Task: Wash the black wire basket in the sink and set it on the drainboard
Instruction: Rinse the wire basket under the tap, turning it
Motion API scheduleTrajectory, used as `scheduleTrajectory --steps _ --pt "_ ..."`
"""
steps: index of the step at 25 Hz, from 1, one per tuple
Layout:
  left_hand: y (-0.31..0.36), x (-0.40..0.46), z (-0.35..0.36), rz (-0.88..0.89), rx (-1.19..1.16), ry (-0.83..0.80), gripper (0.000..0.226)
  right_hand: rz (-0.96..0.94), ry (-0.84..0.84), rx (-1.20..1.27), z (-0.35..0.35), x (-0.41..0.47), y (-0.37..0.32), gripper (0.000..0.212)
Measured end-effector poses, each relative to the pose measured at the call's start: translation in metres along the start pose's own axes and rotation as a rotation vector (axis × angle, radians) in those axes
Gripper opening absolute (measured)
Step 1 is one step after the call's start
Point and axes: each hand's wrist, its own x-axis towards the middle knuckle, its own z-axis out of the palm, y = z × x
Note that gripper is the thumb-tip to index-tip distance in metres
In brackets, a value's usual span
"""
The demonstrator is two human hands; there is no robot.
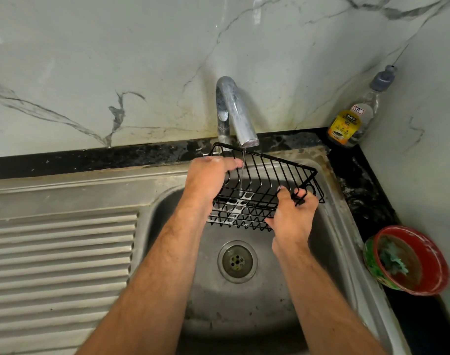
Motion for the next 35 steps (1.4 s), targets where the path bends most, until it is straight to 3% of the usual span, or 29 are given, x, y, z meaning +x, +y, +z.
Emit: scheduleTrajectory --steps 5,10,13,17,22,25,28,30,32,35 --pt "0.001 -0.004 0.012 0.157 0.160 0.024 0.015 0.156 0.033 0.106 0.001 0.005 -0.004 0.028" --pt "0.005 -0.010 0.021 0.218 0.439 0.097 0.022 0.304 -0.059 0.216 -0.001 -0.004 -0.004 0.036" --pt "0.014 -0.007 0.024 0.203 0.602 0.177 0.025 0.322 -0.078 0.161 0.003 -0.008 0.004 0.028" --pt "0.030 0.005 0.023 0.112 0.767 0.149 0.034 0.311 -0.064 0.056 0.007 -0.010 0.014 0.033" --pt "0.027 0.021 0.021 0.055 0.728 0.064 0.039 0.256 -0.115 -0.130 0.001 0.000 0.014 0.047" --pt "0.017 0.022 0.016 0.077 0.564 0.053 0.017 0.026 -0.191 -0.635 -0.015 0.016 0.007 0.055" --pt "0.010 0.017 0.008 0.087 0.437 0.099 0.010 -0.286 -0.095 -1.024 -0.023 0.023 -0.009 0.051" --pt "0.005 0.014 0.008 0.097 0.370 0.100 0.010 -0.502 -0.119 -0.996 -0.015 0.010 -0.018 0.055" --pt "-0.001 0.009 0.010 0.130 0.335 0.092 0.019 -0.699 -0.371 -0.854 0.003 -0.010 -0.028 0.056" --pt "-0.012 0.008 0.006 0.153 0.118 0.038 0.053 -0.985 -0.699 -0.921 0.026 -0.022 -0.039 0.054"
